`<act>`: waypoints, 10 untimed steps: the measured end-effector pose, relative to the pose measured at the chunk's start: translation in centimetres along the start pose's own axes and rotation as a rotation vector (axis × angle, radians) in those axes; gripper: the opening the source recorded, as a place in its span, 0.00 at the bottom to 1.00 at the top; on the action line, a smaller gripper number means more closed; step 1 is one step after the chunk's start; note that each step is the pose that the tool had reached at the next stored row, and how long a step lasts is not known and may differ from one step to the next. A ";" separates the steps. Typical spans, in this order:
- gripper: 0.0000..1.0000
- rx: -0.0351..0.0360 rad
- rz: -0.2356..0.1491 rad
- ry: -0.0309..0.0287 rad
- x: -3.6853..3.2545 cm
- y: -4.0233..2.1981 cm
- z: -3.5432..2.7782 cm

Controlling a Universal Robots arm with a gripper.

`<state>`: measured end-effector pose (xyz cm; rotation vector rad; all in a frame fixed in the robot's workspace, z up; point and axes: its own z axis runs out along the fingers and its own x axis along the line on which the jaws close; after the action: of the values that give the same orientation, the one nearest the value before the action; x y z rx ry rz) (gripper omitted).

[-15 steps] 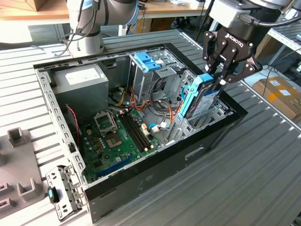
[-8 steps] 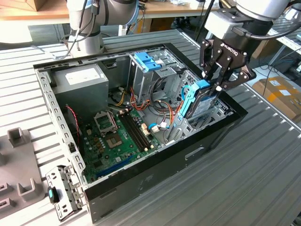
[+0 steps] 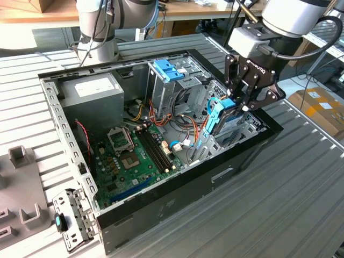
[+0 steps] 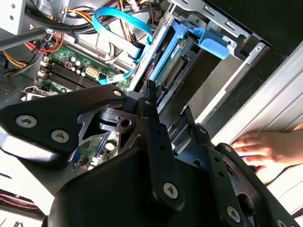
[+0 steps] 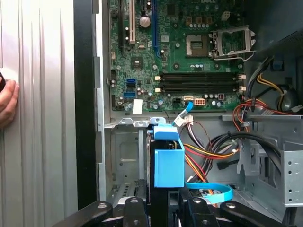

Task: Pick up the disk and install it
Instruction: 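Insert the disk into the insertion slot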

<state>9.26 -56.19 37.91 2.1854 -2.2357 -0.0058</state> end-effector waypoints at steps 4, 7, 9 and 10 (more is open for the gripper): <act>0.35 0.0000 0.000 0.0000 -0.01 -0.01 0.63; 0.35 0.0000 0.000 0.0001 0.00 -0.01 0.64; 0.35 0.0000 0.000 0.0000 -0.01 -0.01 0.65; 0.36 0.0000 0.000 0.0000 -0.01 -0.01 0.65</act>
<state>9.27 -56.19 37.26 2.1853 -2.2358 -0.0057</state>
